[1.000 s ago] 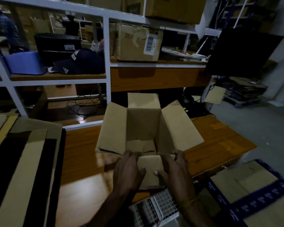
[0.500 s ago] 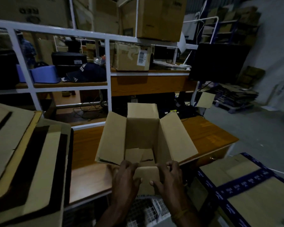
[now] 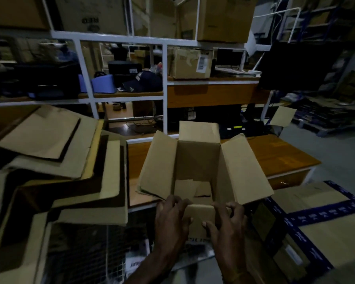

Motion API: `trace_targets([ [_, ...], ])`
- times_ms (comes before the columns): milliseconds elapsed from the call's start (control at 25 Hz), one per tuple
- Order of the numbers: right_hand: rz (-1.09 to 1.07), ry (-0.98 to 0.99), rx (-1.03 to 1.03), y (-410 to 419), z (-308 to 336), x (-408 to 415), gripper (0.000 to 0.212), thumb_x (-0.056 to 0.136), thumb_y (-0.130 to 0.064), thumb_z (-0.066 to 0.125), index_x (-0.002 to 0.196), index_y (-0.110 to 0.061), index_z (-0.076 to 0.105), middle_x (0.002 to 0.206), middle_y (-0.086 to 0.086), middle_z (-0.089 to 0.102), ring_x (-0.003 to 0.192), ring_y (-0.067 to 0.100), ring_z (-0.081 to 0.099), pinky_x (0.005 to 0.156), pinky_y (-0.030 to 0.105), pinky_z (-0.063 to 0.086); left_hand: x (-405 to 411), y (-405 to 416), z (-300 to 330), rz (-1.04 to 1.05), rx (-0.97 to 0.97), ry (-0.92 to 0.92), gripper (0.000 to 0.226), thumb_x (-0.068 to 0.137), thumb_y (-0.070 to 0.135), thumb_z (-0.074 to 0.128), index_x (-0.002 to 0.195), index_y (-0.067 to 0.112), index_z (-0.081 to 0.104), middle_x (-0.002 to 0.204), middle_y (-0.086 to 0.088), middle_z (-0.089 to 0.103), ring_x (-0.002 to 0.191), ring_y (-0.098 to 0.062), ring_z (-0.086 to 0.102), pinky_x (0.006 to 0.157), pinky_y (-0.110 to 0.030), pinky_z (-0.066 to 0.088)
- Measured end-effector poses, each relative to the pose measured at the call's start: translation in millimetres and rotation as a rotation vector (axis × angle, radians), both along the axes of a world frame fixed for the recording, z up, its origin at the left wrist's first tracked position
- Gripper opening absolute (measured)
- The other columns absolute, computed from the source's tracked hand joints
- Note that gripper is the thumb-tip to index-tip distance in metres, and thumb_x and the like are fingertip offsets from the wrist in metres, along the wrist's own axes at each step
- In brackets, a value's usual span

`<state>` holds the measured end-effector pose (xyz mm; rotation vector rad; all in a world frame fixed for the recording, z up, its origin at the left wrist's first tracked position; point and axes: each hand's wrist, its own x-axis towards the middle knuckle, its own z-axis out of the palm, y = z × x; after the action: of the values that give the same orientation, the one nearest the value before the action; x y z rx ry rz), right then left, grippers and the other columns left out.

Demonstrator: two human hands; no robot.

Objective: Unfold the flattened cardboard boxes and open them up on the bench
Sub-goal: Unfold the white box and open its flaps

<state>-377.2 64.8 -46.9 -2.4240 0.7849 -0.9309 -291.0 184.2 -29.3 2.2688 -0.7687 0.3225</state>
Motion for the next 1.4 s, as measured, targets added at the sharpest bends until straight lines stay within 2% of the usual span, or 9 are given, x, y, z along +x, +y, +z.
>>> trace_targets([
  [240, -0.033, -0.069, -0.056, 29.3, 40.7, -2.0, 0.061, 0.055, -0.01, 0.092, 0.107, -0.027, 0.067, 0.123, 0.008, 0.039, 0.106, 0.035, 0.042, 0.086, 0.052, 0.05, -7.3, 33.9, 48.0, -0.047, -0.105, -0.082, 0.032, 0.079, 0.027, 0.067, 0.109, 0.036, 0.063, 0.117, 0.007, 0.053, 0.103, -0.019, 0.046, 0.08, -0.026, 0.041],
  [480, -0.059, -0.188, -0.168, 80.3, 110.3, 19.4, 0.06, 0.057, -0.008, 0.091, 0.111, -0.019, 0.066, 0.123, 0.013, 0.04, 0.108, 0.04, 0.04, 0.088, 0.055, 0.043, 16.0, 80.5, 105.3, -0.054, -0.205, -0.25, 0.036, 0.081, 0.023, 0.073, 0.113, 0.035, 0.062, 0.12, 0.009, 0.05, 0.105, -0.012, 0.043, 0.079, -0.022, 0.042],
  [560, -0.03, -0.232, -0.215, 100.5, 133.1, 32.0, 0.058, 0.061, -0.009, 0.089, 0.113, -0.017, 0.065, 0.123, 0.015, 0.039, 0.108, 0.042, 0.041, 0.09, 0.052, 0.039, 29.5, 105.2, 127.6, -0.068, -0.249, -0.295, 0.035, 0.082, 0.023, 0.071, 0.113, 0.034, 0.061, 0.119, 0.008, 0.049, 0.106, -0.011, 0.041, 0.079, -0.021, 0.043],
  [680, 0.001, -0.341, -0.251, 146.4, 164.4, 57.2, 0.054, 0.064, -0.009, 0.087, 0.114, -0.013, 0.065, 0.124, 0.02, 0.04, 0.11, 0.044, 0.042, 0.092, 0.039, 0.03, 52.4, 155.7, 161.7, -0.059, -0.287, -0.35, 0.034, 0.084, 0.026, 0.07, 0.115, 0.033, 0.061, 0.121, 0.005, 0.049, 0.107, -0.01, 0.036, 0.077, -0.014, 0.032],
  [760, 0.015, -0.394, -0.264, 184.3, 178.4, 75.9, 0.053, 0.067, -0.01, 0.086, 0.115, -0.015, 0.064, 0.128, 0.019, 0.039, 0.113, 0.043, 0.041, 0.091, 0.038, 0.033, 67.4, 193.0, 178.4, -0.033, -0.322, -0.39, 0.035, 0.081, 0.023, 0.073, 0.114, 0.029, 0.065, 0.119, 0.001, 0.052, 0.103, -0.011, 0.037, 0.074, -0.013, 0.029],
  [880, 0.031, -0.461, -0.263, 243.7, 190.2, 105.4, 0.052, 0.069, -0.013, 0.085, 0.115, -0.017, 0.063, 0.131, 0.016, 0.037, 0.117, 0.038, 0.039, 0.092, 0.033, 0.035, 90.8, 253.1, 190.7, -0.012, -0.361, -0.418, 0.038, 0.077, 0.017, 0.078, 0.113, 0.025, 0.068, 0.116, -0.002, 0.054, 0.102, -0.018, 0.044, 0.076, -0.022, 0.039],
  [1000, 0.03, -0.511, -0.307, 297.8, 197.5, 126.3, 0.05, 0.069, -0.016, 0.083, 0.114, -0.019, 0.062, 0.13, 0.012, 0.035, 0.119, 0.031, 0.037, 0.095, 0.037, 0.04, 113.2, 304.9, 191.4, -0.021, -0.406, -0.44, 0.039, 0.076, 0.015, 0.079, 0.113, 0.024, 0.067, 0.116, -0.005, 0.054, 0.102, -0.023, 0.048, 0.077, -0.032, 0.047],
  [1200, -0.014, -0.513, -0.362, 357.5, 204.5, 133.4, 0.053, 0.066, -0.01, 0.085, 0.113, -0.02, 0.063, 0.13, 0.009, 0.034, 0.12, 0.03, 0.035, 0.095, 0.032, 0.034, 127.5, 356.6, 186.2, -0.085, -0.504, -0.381, 0.039, 0.078, 0.013, 0.078, 0.115, 0.023, 0.066, 0.117, 0.0, 0.051, 0.105, -0.019, 0.046, 0.08, -0.038, 0.054],
  [1400, -0.078, -0.519, -0.413, 377.4, 214.7, 114.8, 0.055, 0.066, -0.009, 0.086, 0.115, -0.019, 0.062, 0.131, 0.01, 0.033, 0.122, 0.03, 0.034, 0.097, 0.034, 0.034, 115.3, 370.8, 193.7, -0.137, -0.572, -0.374, 0.041, 0.079, 0.012, 0.078, 0.117, 0.023, 0.066, 0.119, 0.001, 0.05, 0.107, -0.012, 0.041, 0.081, -0.022, 0.045],
])
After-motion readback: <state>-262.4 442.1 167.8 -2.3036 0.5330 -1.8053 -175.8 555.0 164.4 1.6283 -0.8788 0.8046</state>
